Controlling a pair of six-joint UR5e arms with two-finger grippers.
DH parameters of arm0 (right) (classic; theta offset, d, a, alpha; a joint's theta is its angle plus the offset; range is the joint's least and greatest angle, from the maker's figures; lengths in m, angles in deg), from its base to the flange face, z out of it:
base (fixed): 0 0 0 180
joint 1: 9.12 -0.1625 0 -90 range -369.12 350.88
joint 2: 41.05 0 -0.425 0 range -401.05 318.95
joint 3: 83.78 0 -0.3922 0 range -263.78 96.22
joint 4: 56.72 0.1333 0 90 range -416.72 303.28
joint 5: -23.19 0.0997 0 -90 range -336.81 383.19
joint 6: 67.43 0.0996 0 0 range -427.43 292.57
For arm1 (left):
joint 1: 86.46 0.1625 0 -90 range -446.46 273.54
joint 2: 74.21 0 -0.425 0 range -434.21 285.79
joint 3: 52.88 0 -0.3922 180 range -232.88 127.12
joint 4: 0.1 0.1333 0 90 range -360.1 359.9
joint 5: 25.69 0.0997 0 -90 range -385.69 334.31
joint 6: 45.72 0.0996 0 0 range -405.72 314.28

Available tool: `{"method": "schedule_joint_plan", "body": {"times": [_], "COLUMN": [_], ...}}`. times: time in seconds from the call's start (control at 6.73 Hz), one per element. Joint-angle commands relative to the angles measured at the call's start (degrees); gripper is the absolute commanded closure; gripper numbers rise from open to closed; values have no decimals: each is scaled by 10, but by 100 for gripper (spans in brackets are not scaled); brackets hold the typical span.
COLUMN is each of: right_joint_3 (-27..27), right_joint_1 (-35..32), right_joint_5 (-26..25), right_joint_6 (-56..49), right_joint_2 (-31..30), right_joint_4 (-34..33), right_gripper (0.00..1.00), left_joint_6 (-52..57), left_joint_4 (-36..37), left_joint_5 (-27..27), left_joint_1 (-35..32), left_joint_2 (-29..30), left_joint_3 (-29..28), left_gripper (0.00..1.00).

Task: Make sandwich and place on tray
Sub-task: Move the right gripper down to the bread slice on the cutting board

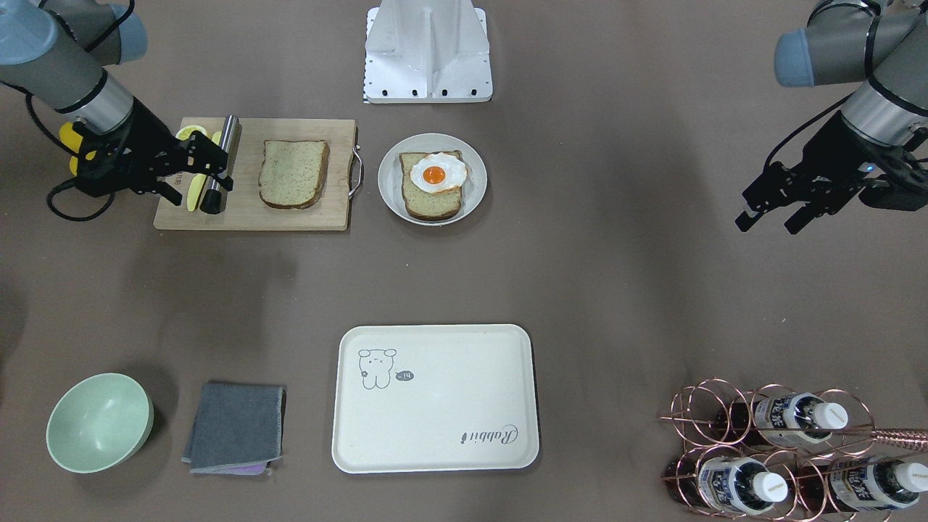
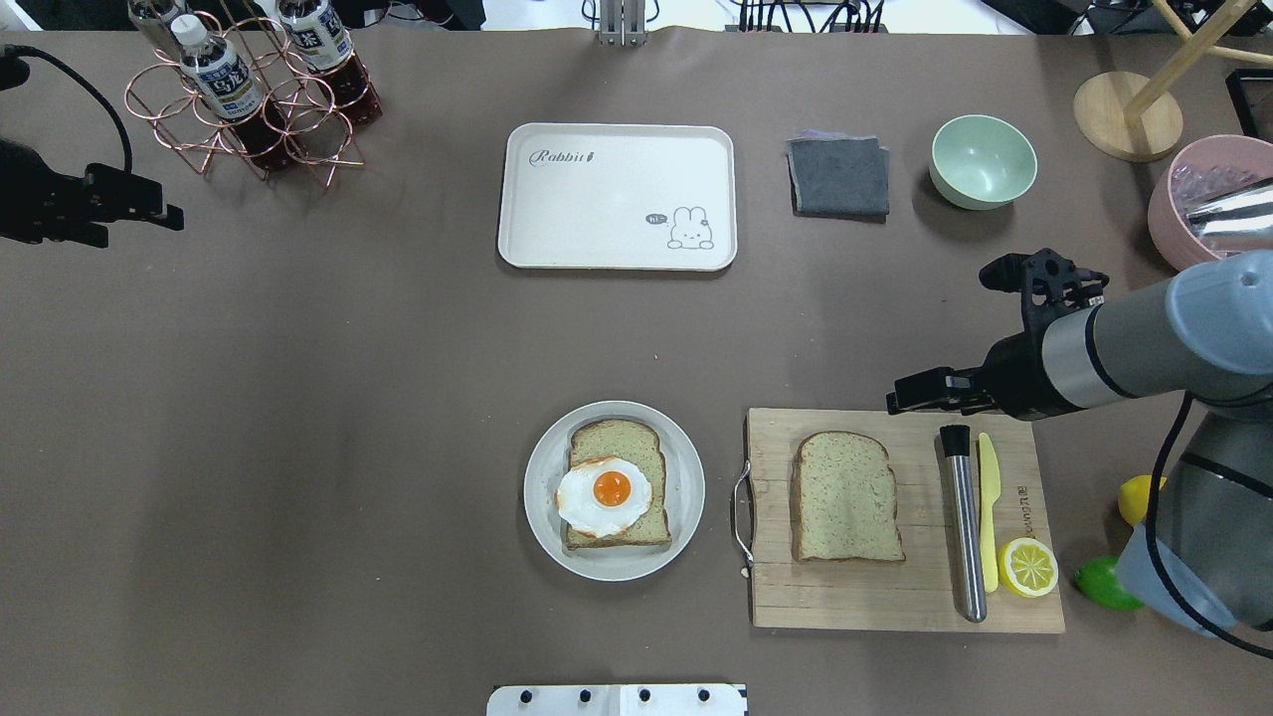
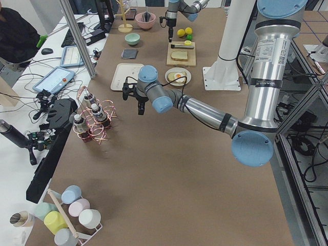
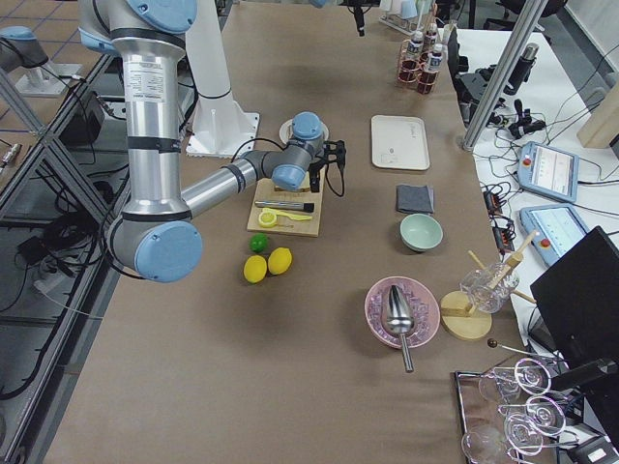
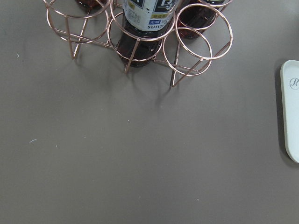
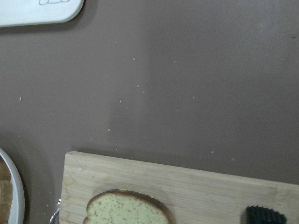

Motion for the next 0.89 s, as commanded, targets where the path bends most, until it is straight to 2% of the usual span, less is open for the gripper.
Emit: {"method": "schedule_joint_plan", "body": {"times": [0.0,0.3,0.45,0.74], "right_joint_3": [5,4,4,4], "right_joint_1": [57,101,115,135], "right_joint_5": [-48,-78,-88,-104], "right_joint_6": [25,63,63,64], "right_joint_2": [-7,-6,-8,-21], "right_joint_4": [0,-2,-3,-3], "right_gripper": [0,4,26,26], "left_joint_6": [-2,-2,-2,-2], "left_joint_4": [0,0,0,0], "left_joint_5": [0,0,0,0], "left_joint_1": [1,1,0,0], "left_joint_2": [3,4,3,1], "left_joint_3": [0,-1,-1,0], "left_gripper": [2,3,3,3]}}
